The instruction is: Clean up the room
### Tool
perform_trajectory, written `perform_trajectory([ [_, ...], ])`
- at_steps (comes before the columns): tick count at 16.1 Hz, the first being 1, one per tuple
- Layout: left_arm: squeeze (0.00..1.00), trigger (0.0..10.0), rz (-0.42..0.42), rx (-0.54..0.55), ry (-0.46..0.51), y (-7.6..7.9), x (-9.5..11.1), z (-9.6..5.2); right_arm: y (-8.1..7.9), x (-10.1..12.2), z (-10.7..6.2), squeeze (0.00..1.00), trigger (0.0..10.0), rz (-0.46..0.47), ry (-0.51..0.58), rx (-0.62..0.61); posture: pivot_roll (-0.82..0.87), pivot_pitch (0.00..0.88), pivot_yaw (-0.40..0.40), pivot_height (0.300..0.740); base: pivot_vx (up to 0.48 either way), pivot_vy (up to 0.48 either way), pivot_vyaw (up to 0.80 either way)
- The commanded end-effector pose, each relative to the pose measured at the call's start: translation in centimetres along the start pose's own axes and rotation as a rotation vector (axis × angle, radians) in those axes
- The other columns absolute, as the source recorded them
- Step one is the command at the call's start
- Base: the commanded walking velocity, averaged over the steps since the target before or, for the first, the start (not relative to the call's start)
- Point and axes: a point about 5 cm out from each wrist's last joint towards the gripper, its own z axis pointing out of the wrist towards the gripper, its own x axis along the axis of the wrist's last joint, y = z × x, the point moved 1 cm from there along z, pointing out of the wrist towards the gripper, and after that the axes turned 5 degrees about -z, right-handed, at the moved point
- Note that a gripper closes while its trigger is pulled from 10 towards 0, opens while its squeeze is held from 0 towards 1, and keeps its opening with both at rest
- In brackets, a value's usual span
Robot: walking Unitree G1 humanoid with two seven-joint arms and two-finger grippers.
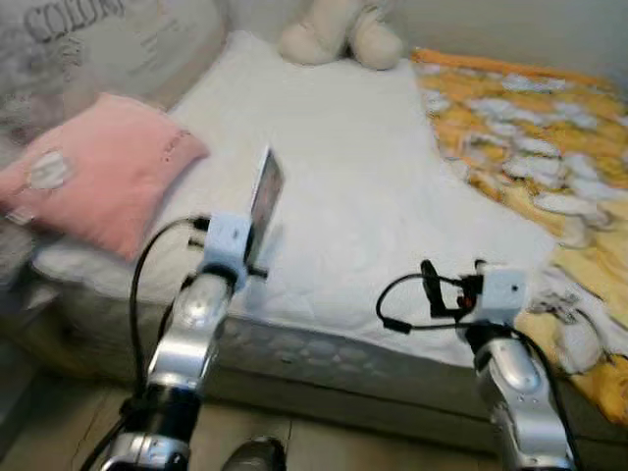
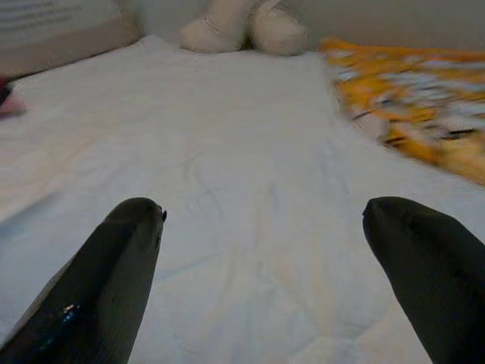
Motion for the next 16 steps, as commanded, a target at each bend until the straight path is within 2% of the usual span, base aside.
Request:
perform_trajectory([
  [1, 0.00, 10.0, 0.005, 0.003, 0.034, 0.0, 1.2, 0.3, 0.2, 0.1, 0.0, 0.11, 10.0, 0.012, 0.010, -0.011, 0.12, 0.000, -0.033, 0.740, 0.000, 0.480, 0.00],
  [3, 0.00, 10.0, 0.013, 0.007, 0.025, 0.0, 1.1, 0.4, 0.3, 0.2, 0.0, 0.12, 10.0, 0.010, 0.017, -0.013, 0.12, 0.000, -0.032, 0.740, 0.000, 0.480, 0.00],
  [5, 0.00, 10.0, 0.023, -0.001, 0.028, 0.3, 1.2, 0.5, 0.3, 0.4, -0.1, 0.15, 10.0, 0.006, 0.028, -0.012, 0.12, 0.000, -0.030, 0.740, 0.000, 0.478, 0.67],
  [7, 0.00, 10.0, 0.033, -0.013, 0.034, 0.6, 1.4, 0.5, 0.4, 0.4, -0.1, 0.15, 10.0, 0.011, 0.031, -0.017, 0.12, 0.000, -0.030, 0.740, 0.000, 0.000, 0.57],
  [9, 0.00, 10.0, 0.054, -0.023, 0.047, 0.6, 1.8, 0.8, 1.0, 0.3, -0.2, 0.11, 10.0, 0.015, 0.031, -0.071, 0.12, 0.000, -0.029, 0.740, 0.000, 0.000, 0.00],
  [11, 0.00, 10.0, 0.049, -0.020, 0.064, 0.2, 2.2, 1.2, 1.7, 1.5, -0.5, 0.11, 10.0, -0.050, 0.126, -0.136, 0.11, 0.000, -0.028, 0.740, 0.000, 0.000, 0.00],
  [12, 0.00, 10.0, 0.031, -0.022, 0.098, 0.0, 2.6, 1.2, 2.0, 2.8, -1.0, 0.09, 10.0, -0.164, 0.237, -0.177, 0.11, 0.000, -0.027, 0.740, 0.000, 0.000, 0.00],
  [13, 0.00, 10.0, 0.025, -0.025, 0.113, 0.0, 2.7, 1.2, 2.0, 3.2, -1.2, 0.09, 10.0, -0.193, 0.269, -0.184, 0.11, 0.000, -0.026, 0.740, 0.000, 0.000, 0.00],
  [14, 0.00, 10.0, 0.016, -0.040, 0.127, 0.2, 2.6, 1.3, 2.6, 3.2, -1.5, 0.09, 10.0, -0.137, 0.300, -0.256, 0.11, 0.000, -0.026, 0.740, 0.000, 0.000, 0.00],
  [16, 0.00, 10.0, 0.009, -0.080, 0.146, 0.7, 2.9, 1.6, 3.0, 2.4, -1.5, 0.09, 10.0, -0.060, 0.247, -0.306, 0.11, 0.000, -0.028, 0.740, 0.000, 0.000, 0.00],
])
